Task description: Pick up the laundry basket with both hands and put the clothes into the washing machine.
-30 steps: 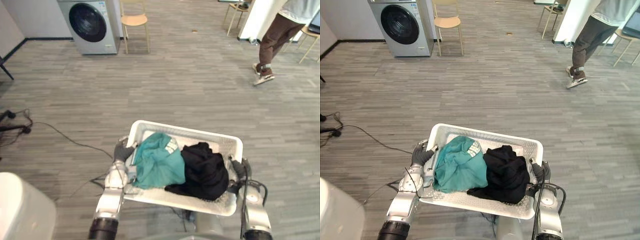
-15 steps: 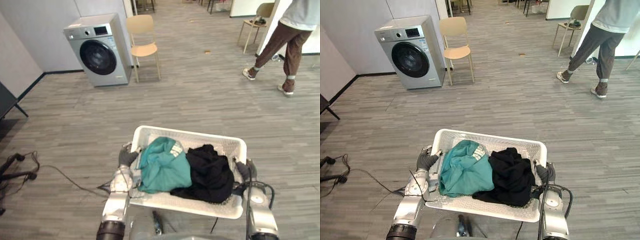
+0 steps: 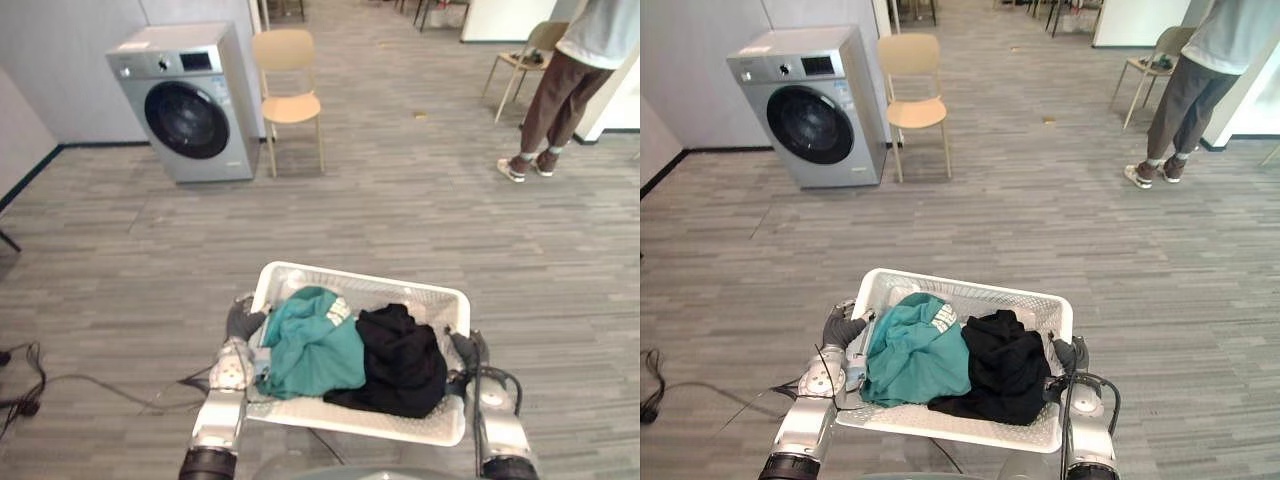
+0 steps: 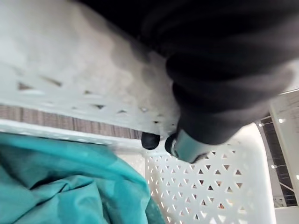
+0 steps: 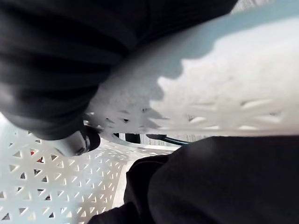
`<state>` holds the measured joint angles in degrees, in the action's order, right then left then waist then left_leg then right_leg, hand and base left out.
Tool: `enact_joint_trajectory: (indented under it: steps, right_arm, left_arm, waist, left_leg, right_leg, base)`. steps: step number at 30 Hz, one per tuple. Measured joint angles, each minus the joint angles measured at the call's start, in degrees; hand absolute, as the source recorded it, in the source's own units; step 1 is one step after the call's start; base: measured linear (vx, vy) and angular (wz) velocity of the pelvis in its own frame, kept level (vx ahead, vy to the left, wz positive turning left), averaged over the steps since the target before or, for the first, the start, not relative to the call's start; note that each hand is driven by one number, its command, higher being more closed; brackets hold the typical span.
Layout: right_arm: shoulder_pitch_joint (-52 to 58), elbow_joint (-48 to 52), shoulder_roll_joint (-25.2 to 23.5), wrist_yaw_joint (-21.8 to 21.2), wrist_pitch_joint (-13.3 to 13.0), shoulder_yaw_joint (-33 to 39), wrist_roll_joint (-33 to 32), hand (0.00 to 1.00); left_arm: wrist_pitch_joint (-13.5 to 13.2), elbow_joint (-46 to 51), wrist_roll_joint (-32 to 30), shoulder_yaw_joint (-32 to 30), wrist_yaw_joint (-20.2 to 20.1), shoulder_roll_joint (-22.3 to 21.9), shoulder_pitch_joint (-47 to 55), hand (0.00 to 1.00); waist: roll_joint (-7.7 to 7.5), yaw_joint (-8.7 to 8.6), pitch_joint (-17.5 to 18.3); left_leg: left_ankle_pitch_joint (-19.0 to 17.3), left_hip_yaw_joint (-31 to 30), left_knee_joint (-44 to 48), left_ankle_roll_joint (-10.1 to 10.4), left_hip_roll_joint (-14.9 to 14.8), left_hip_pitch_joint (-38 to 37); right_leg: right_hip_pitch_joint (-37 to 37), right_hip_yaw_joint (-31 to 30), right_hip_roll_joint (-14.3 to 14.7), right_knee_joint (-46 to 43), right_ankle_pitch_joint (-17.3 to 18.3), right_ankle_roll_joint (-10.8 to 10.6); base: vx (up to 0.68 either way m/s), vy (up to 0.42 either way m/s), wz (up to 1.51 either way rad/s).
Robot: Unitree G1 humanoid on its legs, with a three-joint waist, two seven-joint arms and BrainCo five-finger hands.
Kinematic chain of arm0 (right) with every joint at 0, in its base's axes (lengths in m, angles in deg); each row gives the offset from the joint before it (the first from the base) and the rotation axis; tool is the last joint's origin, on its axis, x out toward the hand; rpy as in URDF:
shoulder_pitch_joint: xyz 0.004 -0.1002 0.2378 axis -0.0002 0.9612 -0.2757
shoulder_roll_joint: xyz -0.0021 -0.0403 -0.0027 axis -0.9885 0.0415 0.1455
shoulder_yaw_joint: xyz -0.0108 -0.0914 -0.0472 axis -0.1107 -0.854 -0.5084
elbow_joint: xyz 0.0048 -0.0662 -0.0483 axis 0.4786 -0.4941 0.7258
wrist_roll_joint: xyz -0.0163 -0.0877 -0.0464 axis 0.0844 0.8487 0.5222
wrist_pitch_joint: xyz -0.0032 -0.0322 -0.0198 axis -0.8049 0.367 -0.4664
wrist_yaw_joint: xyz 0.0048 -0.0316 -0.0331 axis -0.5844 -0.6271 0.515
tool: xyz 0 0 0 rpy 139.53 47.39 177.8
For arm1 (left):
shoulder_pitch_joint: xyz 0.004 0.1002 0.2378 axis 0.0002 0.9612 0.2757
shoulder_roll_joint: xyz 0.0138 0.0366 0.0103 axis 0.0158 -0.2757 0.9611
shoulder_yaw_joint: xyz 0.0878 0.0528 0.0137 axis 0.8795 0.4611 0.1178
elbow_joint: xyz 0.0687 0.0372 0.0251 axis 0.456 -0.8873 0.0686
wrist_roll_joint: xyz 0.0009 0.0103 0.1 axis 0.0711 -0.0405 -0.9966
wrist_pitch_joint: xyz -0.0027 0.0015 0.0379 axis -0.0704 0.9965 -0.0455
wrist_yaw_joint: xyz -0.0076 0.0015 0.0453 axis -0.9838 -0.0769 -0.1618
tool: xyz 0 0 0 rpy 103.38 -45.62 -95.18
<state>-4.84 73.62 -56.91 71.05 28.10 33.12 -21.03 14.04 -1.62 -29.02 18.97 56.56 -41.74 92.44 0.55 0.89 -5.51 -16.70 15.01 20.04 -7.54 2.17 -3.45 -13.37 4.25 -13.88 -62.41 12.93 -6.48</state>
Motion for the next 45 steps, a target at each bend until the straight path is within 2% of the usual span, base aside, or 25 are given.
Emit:
enact_joint_trajectory:
  steps: [1,2,3,4,6,7,9,10,11,12,13,16,17,27,31,34,35,36,37,38,39,40,41,43,45]
  right_arm:
    - [0.04,0.42,0.00,0.05,-0.03,0.03,0.00,1.00]
    - [0.12,0.88,0.37,0.06,-0.36,0.14,-0.02,1.00]
    - [0.21,1.30,0.62,0.06,-0.52,0.14,-0.02,1.00]
    - [0.93,2.70,-0.06,0.14,-0.57,0.04,-0.03,1.00]
    - [1.79,2.69,0.71,0.33,-0.56,0.03,-0.03,1.00]
    - [1.99,2.70,0.93,0.33,-0.56,-0.01,-0.03,1.00]
    - [2.10,2.71,0.91,0.36,-0.68,0.32,-0.02,1.00]
    - [2.13,2.70,1.00,0.36,-1.26,0.63,-0.02,1.00]
    - [2.25,2.69,1.13,0.36,-1.53,0.76,-0.03,1.00]
    - [2.87,2.26,0.85,0.31,-1.57,0.76,-0.04,1.00]
    - [3.44,2.25,0.17,0.27,-1.57,0.63,-0.01,1.00]
    - [4.59,2.25,-0.42,0.23,-1.58,0.43,0.00,1.00]
    - [5.49,-2.15,-0.46,0.02,-2.63,0.87,0.03,1.00]
    - [5.83,-2.19,-0.74,0.04,-2.88,0.99,0.01,1.00]
    - [7.81,-2.44,-2.13,0.21,-4.34,2.74,-0.05,1.00]
    - [7.86,-2.44,-2.60,0.46,-4.65,2.79,-0.07,1.00]
    - [7.84,-2.42,-2.81,0.71,-4.87,3.07,-0.13,1.00]
    - [7.77,-2.42,-2.56,0.86,-4.93,3.13,-0.17,1.00]
    - [7.64,-2.29,-1.79,1.31,-4.94,2.63,-0.24,1.00]
    - [7.38,-1.63,-1.78,1.48,-4.95,1.67,-0.23,1.00]
    - [7.00,-1.60,-1.57,1.54,-4.93,1.40,-0.23,1.00]
    - [6.80,-1.19,-1.18,1.77,-4.84,1.49,-0.23,1.00]
    - [6.86,-0.09,-0.92,2.08,-4.71,1.40,-0.23,1.00]
    - [6.03,2.28,0.39,2.65,-4.71,1.61,-0.22,1.00]
    - [3.01,2.59,2.21,2.69,-4.72,1.82,-0.29,1.00]
  left_arm:
    - [-0.01,0.32,0.01,0.03,0.00,-0.02,0.01,1.00]
    - [-0.07,0.56,0.03,0.15,-0.02,-0.31,-0.03,1.00]
    - [-0.21,0.87,0.03,0.25,-0.01,-0.51,-0.01,1.00]
    - [-0.45,0.83,0.06,0.20,0.03,-0.44,0.01,1.00]
    - [-0.31,0.33,0.01,0.05,0.20,-2.32,0.80,1.00]
    - [-0.33,0.25,-0.02,0.01,0.11,-2.33,1.15,1.00]
    - [-0.57,0.07,0.01,0.28,0.08,-2.26,1.40,1.00]
    - [-0.95,0.06,0.01,0.30,0.08,-2.57,1.29,1.00]
    - [-1.07,0.03,0.02,0.49,0.08,-2.58,1.32,1.00]
    - [-1.43,-0.99,0.11,0.61,0.15,-2.57,1.77,1.00]
    - [-1.44,-1.00,0.14,0.67,0.15,-1.65,2.35,1.00]
    - [-1.43,-1.22,0.11,1.29,0.10,-0.34,2.34,1.00]
    - [-0.91,-1.46,0.02,4.02,-0.15,1.96,1.94,1.00]
    - [-0.92,-1.47,0.02,4.02,0.02,1.97,1.88,1.00]
    - [-0.93,-2.07,-0.47,4.22,0.03,1.86,1.87,1.00]
    - [-1.02,-3.48,-0.42,3.74,0.89,1.33,1.59,1.00]
    - [-1.03,-3.62,-0.43,3.64,0.89,0.68,1.56,1.00]
    - [-1.10,-3.79,-0.42,3.53,0.89,0.33,1.56,1.00]
    - [-1.13,-4.55,-0.37,2.71,0.92,-0.30,1.60,1.00]
    - [-1.26,-4.95,-0.11,1.66,0.92,-0.22,1.44,1.00]
    - [-1.40,-5.32,0.13,1.16,0.94,-0.47,1.13,1.00]
    - [-1.42,-5.40,0.53,0.93,0.93,-1.06,1.09,1.00]
    - [-1.58,-5.46,0.69,0.71,0.98,-1.28,1.25,1.00]
    - [-2.80,-5.27,1.56,0.62,1.04,-3.05,1.22,1.00]
    - [-3.73,-3.42,1.86,-0.02,1.31,-5.05,1.16,1.00]
  waist:
    - [-0.06,-0.18,-0.02]
    - [-0.13,-0.43,0.04]
    - [-0.33,-0.32,0.17]
    - [-1.60,0.09,0.75]
    - [0.54,0.31,1.53]
    - [0.43,0.73,1.56]
    - [-0.37,1.59,1.81]
    - [-0.31,1.47,2.03]
    - [0.34,1.39,2.43]
    - [0.35,1.73,3.45]
    - [0.19,1.43,3.85]
    - [-0.75,1.49,4.46]
    - [-2.62,-0.09,6.72]
    - [-2.92,-0.18,6.63]
    - [-3.31,-0.82,5.99]
    - [-3.50,-2.82,4.42]
    - [-3.06,-3.41,3.50]
    - [-2.62,-3.07,3.00]
    - [-1.51,-2.08,1.72]
    - [-1.33,-1.46,0.50]
    - [-0.98,-1.87,-0.29]
    - [-0.60,-1.81,-1.34]
    - [-1.23,-1.14,-1.93]
    - [-0.72,-0.39,-2.02]
    - [-0.46,0.03,-1.99]
  left_leg:
    - [0.00,-0.34,-0.38,0.01,0.00,-1.01]
    - [-0.21,-1.02,-0.31,0.52,-0.49,-1.72]
    - [-0.84,-1.01,0.56,2.15,-0.99,-1.82]
    - [-2.56,-1.41,2.34,4.87,-0.90,-1.93]
    - [-2.91,-2.37,4.35,5.90,-2.77,-2.19]
    - [-2.03,-2.72,7.66,7.68,-3.75,-1.08]
    - [-2.58,-3.29,4.60,7.20,-4.04,-0.40]
    - [-0.92,-4.64,-2.55,8.92,-4.95,-0.05]
    - [2.72,-4.75,-6.64,9.77,-5.90,-0.19]
    - [3.95,-3.64,-7.50,8.64,-5.00,-1.22]
    - [4.11,-3.88,-7.07,8.85,-4.66,-1.13]
    - [4.11,-3.93,-5.09,8.85,-2.95,-0.77]
    - [8.29,-8.64,-8.00,6.53,-2.24,5.49]
    - [9.94,-7.11,-10.73,6.82,-2.43,5.72]
    - [11.12,-6.96,-13.28,7.66,-2.69,5.75]
    - [9.26,-6.10,-13.51,8.68,-3.81,5.94]
    - [8.66,-4.47,-10.86,9.33,-5.57,7.03]
    - [7.70,-4.22,-8.85,9.57,-6.49,7.70]
    - [5.76,-3.51,-4.53,10.78,-8.85,8.27]
    - [5.25,-2.21,5.08,10.49,-10.92,11.20]
    - [5.50,-1.26,11.43,10.78,-12.77,13.89]
    - [8.94,0.35,22.16,12.01,-15.80,18.58]
    - [8.54,1.24,24.61,12.24,-16.27,21.34]
    - [7.81,2.39,19.99,11.37,-15.10,24.03]
    - [8.77,1.96,7.35,12.55,-12.80,26.65]
  right_leg:
    - [-0.63,1.00,0.18,3.14,1.10,0.19]
    - [-1.24,2.10,1.31,12.03,2.08,1.38]
    - [-1.19,1.98,3.09,21.14,1.83,1.69]
    - [-0.92,1.57,5.24,33.28,-5.62,3.70]
    - [1.91,2.02,6.79,35.82,-6.26,5.39]
    - [4.97,1.63,6.99,39.64,-6.94,6.48]
    - [7.57,0.32,6.57,43.67,-8.12,7.60]
    - [8.21,0.27,6.14,45.03,-8.35,7.52]
    - [8.26,0.31,6.49,45.48,-8.33,7.14]
    - [8.86,-0.82,6.31,47.37,-9.36,5.35]
    - [10.48,-0.88,5.98,50.32,-10.85,3.22]
    - [13.78,-0.85,4.55,56.36,-13.56,3.89]
    - [13.27,-2.85,5.49,58.76,-13.50,1.60]
    - [11.76,-3.11,5.55,59.83,-14.77,2.21]
    - [11.15,-2.45,5.32,59.44,-14.72,2.15]
    - [11.13,0.44,5.21,57.13,-12.77,1.49]
    - [11.30,2.21,5.69,55.55,-11.24,1.50]
    - [11.22,3.18,6.05,54.35,-9.98,1.88]
    - [11.35,5.48,7.13,50.95,-6.93,3.40]
    - [12.66,6.49,7.10,50.29,-3.96,3.83]
    - [13.39,7.40,7.31,50.07,-3.32,2.92]
    - [14.76,8.08,7.58,50.37,-2.40,2.85]
    - [15.80,8.18,7.05,50.65,-1.94,2.95]
    - [16.09,8.05,5.13,50.97,-1.27,2.52]
    - [16.56,6.90,3.18,52.56,-0.55,1.38]
  base:
    - [0.27,-0.026,0.19]
    - [0.26,-0.040,0.24]
    - [0.39,-0.074,0.23]
    - [0.33,-0.076,0.18]
    - [0.34,-0.010,0.01]
    - [0.34,0.035,-0.21]
    - [0.28,0.012,-0.27]
    - [0.18,0.034,-0.16]
    - [0.17,0.051,-0.21]
    - [0.18,0.117,-0.15]
    - [0.18,0.141,-0.15]
    - [0.16,0.170,-0.03]
    - [0.07,0.064,-0.01]
    - [-0.01,-0.006,-0.05]
    - [-0.04,-0.038,0.06]
    - [-0.04,-0.076,0.41]
    - [0.01,-0.129,0.51]
    - [0.03,-0.146,0.25]
    - [0.08,-0.129,0.05]
    - [0.10,-0.108,0.17]
    - [0.05,-0.111,0.41]
    - [0.05,-0.092,0.36]
    - [0.12,-0.092,0.24]
    - [0.19,-0.002,0.08]
    - [0.26,0.109,-0.04]
